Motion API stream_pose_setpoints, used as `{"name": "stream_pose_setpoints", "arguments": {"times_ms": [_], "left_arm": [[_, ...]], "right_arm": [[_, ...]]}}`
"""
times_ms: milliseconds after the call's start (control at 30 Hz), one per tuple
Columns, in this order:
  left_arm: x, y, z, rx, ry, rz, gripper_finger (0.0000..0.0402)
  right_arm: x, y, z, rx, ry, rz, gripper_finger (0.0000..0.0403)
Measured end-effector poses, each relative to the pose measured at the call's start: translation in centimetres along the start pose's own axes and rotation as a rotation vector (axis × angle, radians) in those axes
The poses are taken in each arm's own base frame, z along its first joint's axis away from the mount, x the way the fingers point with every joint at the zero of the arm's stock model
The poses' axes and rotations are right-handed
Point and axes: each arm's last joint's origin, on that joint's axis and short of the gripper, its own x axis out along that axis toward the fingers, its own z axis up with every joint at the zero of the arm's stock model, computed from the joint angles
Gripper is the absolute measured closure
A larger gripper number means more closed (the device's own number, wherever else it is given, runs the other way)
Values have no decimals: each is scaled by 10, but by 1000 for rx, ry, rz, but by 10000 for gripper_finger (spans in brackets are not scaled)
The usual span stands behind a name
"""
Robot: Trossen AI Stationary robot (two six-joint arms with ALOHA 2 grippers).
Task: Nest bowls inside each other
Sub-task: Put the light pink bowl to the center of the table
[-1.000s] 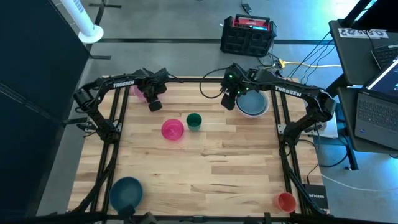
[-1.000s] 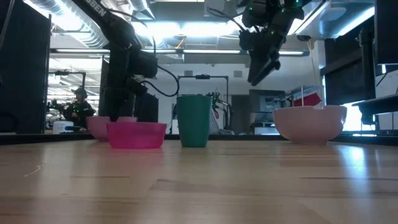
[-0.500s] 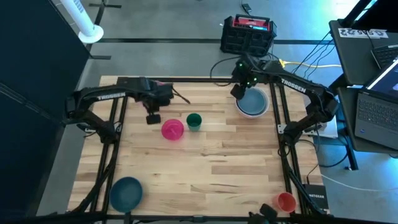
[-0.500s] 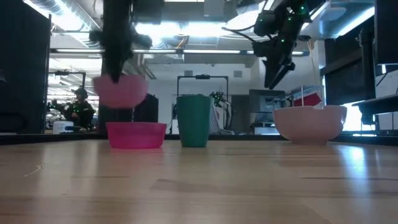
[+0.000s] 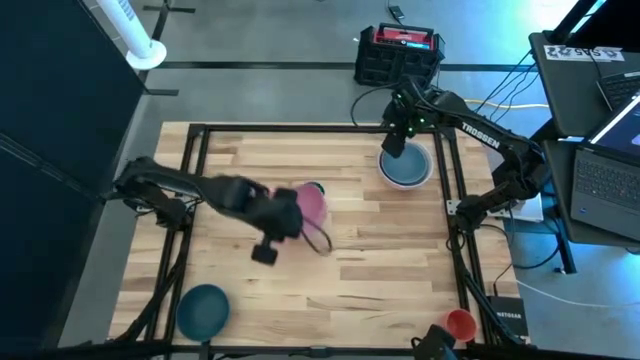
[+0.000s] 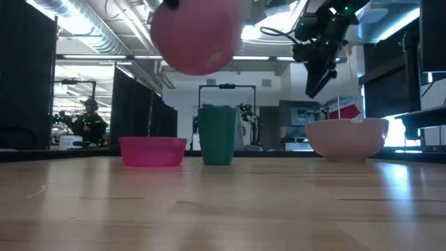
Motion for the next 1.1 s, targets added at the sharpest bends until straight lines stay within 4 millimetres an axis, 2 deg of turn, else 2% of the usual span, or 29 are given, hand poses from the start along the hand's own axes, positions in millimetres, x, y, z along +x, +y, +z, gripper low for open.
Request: {"name": "stream_pose_setpoints", "arguments": {"times_ms": [167, 367, 500, 900, 1100], "left_arm": [[44, -20, 23, 87, 82, -36, 402], [91, -23, 40, 158, 114, -90, 402], [120, -23, 40, 187, 151, -141, 402], [164, -25, 36, 241, 236, -133, 401], [156, -22, 41, 236, 208, -109, 386]], "right_arm": [[0, 0, 0, -14, 0, 14, 197], [0, 1, 0, -27, -2, 26, 197], [0, 1, -1, -47, 6, 29, 197], [0, 1, -2, -71, 9, 31, 197], [0, 2, -2, -69, 9, 57, 197]]}}
